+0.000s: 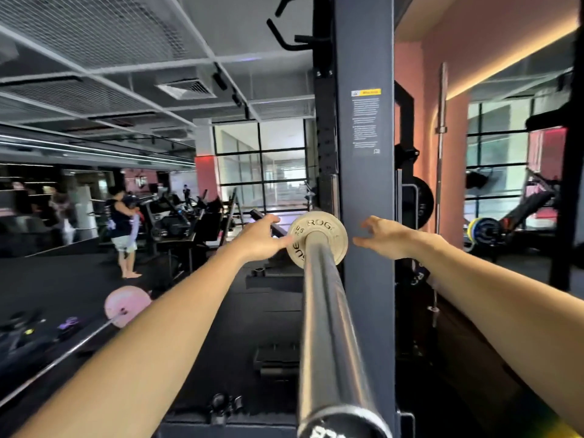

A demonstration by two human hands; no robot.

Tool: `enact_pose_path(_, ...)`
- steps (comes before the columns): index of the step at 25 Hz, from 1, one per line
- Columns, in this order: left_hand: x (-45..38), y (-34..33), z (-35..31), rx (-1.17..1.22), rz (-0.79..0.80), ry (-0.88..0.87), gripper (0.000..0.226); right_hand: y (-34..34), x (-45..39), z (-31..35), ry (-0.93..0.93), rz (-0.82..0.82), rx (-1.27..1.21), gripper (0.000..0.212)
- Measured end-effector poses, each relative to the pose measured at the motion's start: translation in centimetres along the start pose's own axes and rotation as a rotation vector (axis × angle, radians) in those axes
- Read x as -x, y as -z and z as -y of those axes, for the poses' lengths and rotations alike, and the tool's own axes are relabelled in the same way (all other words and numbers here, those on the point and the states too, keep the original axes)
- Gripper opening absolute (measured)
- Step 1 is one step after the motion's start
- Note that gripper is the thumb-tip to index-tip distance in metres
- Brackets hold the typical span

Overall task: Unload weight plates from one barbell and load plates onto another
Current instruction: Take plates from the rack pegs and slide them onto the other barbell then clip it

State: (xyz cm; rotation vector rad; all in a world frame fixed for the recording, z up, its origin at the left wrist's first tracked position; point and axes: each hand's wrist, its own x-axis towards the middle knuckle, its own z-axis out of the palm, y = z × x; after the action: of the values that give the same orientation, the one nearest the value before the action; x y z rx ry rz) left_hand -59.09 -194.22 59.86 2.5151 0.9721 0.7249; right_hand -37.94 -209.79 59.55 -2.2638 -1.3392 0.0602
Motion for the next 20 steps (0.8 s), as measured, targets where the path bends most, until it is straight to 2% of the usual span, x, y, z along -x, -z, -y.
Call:
enact_pose_path(2, -1.5, -1.6, 0.4, 0.025, 0.036, -0.014, 0.067, -1.1, -1.1, 0.3, -0.013, 0.005, -0.030, 0.063)
enact_pose_path(4, -2.6, -2.8, 0.5, 0.086, 0.044, -0.017, 0.057, -2.3, -2.3, 0.9, -0.015, 0.011, -0.110, 0.061)
enact_pose_path(9, -3.5, -4.5, 0.4, 0.181, -0.074, -0.011, 0.029, -4.3, -2.9, 2.5, -0.015, -0.067, -0.251, 0.031)
enact_pose_path(12, -2.5, -4.4, 0.8, 0.235, -0.048, -0.022, 0.021, -4.6, -0.9, 2.9, -0.014, -0.130, -0.251, 0.018)
enact_pose_path(16, 1.5, -3.3, 0.1, 0.244, -0.039, -0.048, 0.015, -3.6, 3.7, 3.7, -0.022, -0.086, -0.343, 0.021)
enact_pose_path(20, 6.3, -1.6, -1.7, 0.227, -0.035, -0.057, 0.015, -2.3, 8.8, 4.4, -0.020, -0.013, -0.334, 0.027)
